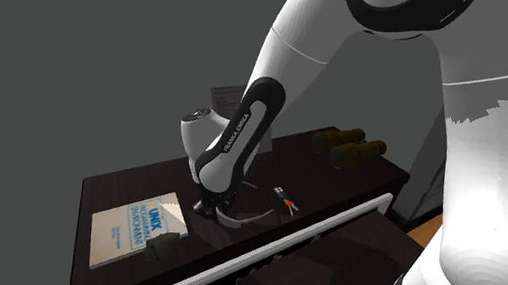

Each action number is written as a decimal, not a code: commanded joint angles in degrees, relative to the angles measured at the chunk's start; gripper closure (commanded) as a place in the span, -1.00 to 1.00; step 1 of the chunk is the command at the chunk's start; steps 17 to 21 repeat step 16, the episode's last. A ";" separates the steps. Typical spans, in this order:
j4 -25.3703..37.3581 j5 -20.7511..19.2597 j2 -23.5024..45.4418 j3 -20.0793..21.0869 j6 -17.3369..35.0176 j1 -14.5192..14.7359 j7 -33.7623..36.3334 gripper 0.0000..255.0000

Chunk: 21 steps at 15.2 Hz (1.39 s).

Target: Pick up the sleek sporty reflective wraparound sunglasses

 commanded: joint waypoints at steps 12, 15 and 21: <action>-1.61 5.72 -9.32 3.72 -7.17 -2.62 -4.42 1.00; -1.68 6.74 -10.85 4.21 -8.49 -2.94 -5.20 1.00; -1.68 6.74 -10.85 4.21 -8.49 -2.94 -5.20 1.00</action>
